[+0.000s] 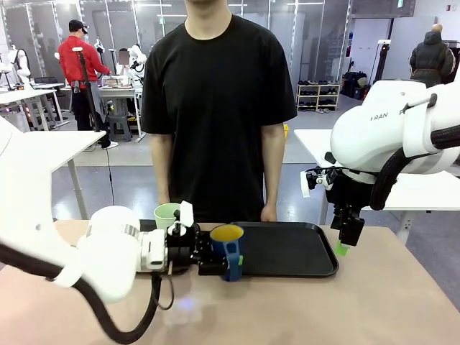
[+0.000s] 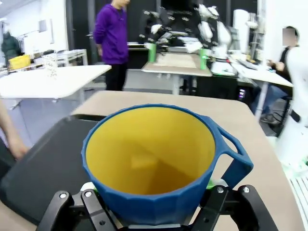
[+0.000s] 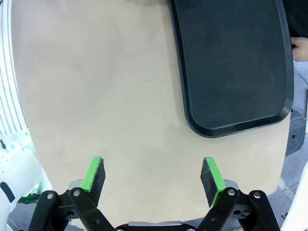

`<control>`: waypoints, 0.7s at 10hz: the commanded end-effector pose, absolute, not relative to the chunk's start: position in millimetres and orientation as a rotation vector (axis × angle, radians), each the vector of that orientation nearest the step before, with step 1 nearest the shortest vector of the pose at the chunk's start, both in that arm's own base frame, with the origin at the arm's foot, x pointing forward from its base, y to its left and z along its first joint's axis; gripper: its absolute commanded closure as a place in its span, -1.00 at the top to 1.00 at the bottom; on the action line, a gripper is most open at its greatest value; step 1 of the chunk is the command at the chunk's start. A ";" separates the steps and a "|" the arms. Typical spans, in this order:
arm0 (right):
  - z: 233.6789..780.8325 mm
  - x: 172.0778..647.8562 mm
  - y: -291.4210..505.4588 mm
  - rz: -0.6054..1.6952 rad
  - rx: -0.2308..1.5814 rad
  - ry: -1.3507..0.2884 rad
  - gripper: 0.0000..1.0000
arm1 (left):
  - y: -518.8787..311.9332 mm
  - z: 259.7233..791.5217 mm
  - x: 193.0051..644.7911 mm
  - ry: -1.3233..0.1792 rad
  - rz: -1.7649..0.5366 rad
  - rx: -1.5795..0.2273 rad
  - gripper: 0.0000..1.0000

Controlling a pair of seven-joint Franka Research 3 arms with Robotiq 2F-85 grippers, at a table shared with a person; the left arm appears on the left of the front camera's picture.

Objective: Sort and store the cups by type.
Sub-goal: Pick up the Handle plastic cup and place it into the empty Flat Tray.

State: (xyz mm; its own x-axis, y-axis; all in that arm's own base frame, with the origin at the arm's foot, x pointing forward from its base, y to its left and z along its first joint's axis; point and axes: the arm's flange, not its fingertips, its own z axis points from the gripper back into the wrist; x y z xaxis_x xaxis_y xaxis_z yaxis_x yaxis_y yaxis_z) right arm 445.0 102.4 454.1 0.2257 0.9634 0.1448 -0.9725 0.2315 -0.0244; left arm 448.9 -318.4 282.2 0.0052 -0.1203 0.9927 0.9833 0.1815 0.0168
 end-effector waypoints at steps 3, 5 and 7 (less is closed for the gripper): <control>455.3 444.9 100.7 1.338 0.067 -0.143 1.00 | -378.8 236.9 447.7 -1.310 -1.115 -0.763 0.46; 455.3 444.9 100.7 1.338 0.067 -0.143 1.00 | -405.8 236.5 456.9 -1.316 -1.121 -0.720 0.46; 455.3 444.9 100.7 1.338 0.067 -0.143 1.00 | -420.8 232.8 465.2 -1.339 -1.078 -0.688 0.46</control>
State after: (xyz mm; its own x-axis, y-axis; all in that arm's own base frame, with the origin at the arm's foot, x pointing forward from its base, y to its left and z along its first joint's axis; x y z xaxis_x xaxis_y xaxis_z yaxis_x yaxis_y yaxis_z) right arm 445.0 102.4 454.2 0.2257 0.9634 0.1449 -0.9725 0.2315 -0.0244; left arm 500.3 -410.3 283.2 -0.0520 -0.2120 0.9759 0.9392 0.3217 0.1199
